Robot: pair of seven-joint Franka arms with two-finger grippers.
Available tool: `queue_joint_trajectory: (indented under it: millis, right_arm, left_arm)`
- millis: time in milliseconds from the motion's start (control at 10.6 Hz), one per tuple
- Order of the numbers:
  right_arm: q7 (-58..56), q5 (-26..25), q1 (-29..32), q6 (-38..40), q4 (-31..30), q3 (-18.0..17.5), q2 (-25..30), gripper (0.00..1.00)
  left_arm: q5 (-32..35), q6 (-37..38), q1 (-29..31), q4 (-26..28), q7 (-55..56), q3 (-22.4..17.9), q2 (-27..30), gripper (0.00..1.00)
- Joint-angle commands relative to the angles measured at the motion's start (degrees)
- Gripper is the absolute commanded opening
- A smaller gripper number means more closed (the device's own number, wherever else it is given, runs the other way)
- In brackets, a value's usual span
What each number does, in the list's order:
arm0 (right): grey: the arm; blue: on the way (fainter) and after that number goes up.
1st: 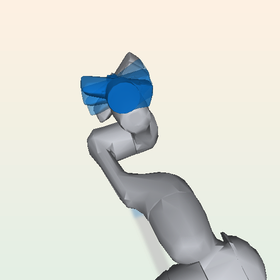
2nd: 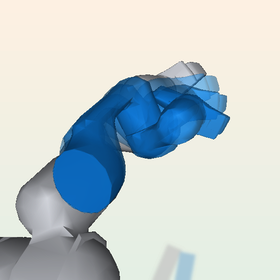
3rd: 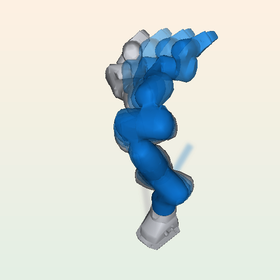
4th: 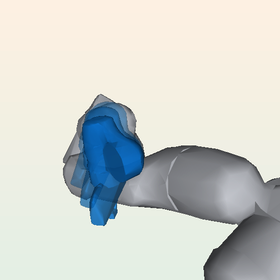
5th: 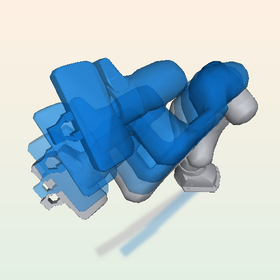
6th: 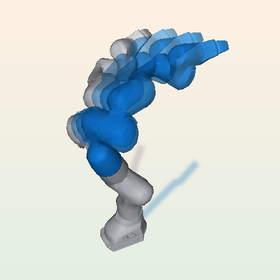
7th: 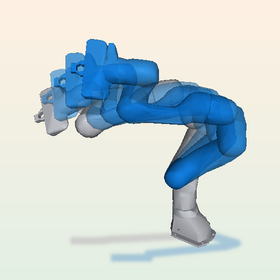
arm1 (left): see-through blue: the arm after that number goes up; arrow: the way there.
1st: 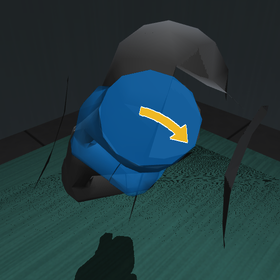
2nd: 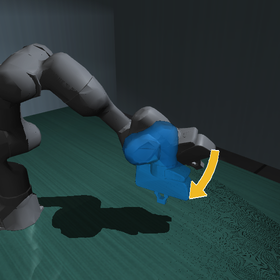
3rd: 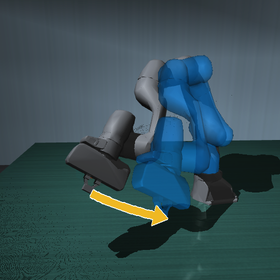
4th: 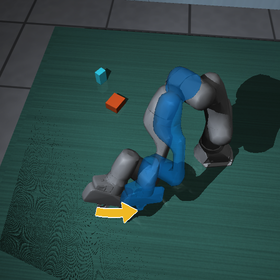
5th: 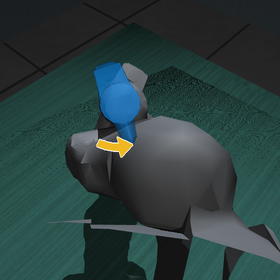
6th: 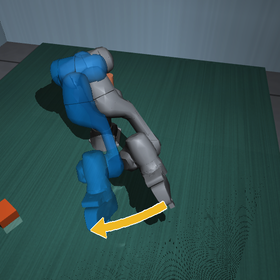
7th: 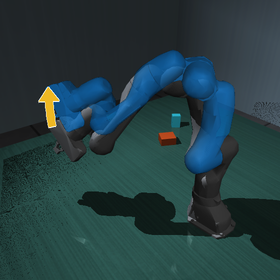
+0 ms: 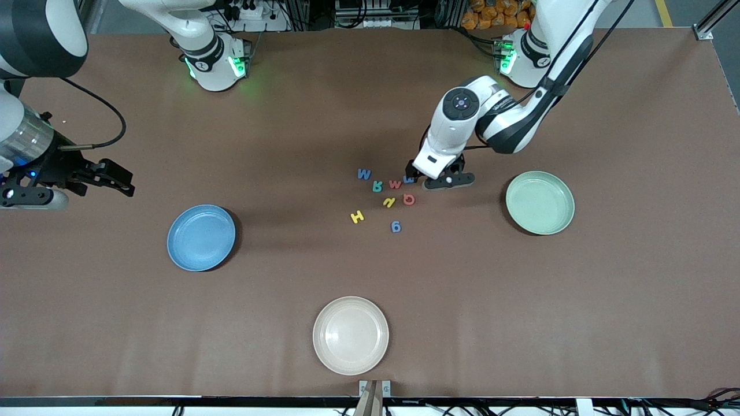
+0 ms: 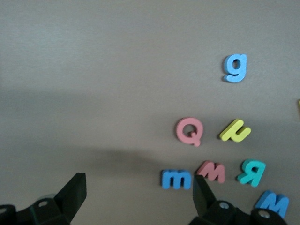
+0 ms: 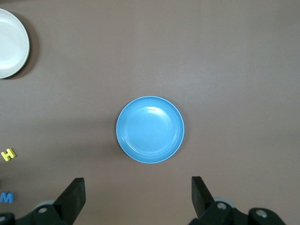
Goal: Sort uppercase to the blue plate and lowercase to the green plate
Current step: 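Lower the left gripper over the blue lowercase m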
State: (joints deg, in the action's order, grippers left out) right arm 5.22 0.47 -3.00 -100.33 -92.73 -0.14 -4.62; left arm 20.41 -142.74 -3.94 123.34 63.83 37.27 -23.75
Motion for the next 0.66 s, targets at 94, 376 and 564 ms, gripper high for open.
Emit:
queue_joint_trajectory:
  millis: [94,376,564]
  right_arm:
    - [0.41,0.93,0.10,-0.65,-0.17,-0.04,-0.04,1.00]
    - [0.49,1.02,0.01,-0.83,-0.17,-0.04,-0.39,1.00]
    - [0.49,1.02,0.01,-0.83,-0.25,-0.04,-0.57,1.00]
  left_arm:
    - [9.18,0.10,-3.01,-6.17,9.54,-0.62,-7.87,1.00]
    - [14.73,-1.31,-4.50,-7.24,15.88,-0.62,-12.10,1.00]
    - [15.44,-1.40,-4.50,-6.98,16.41,-0.62,-12.72,1.00]
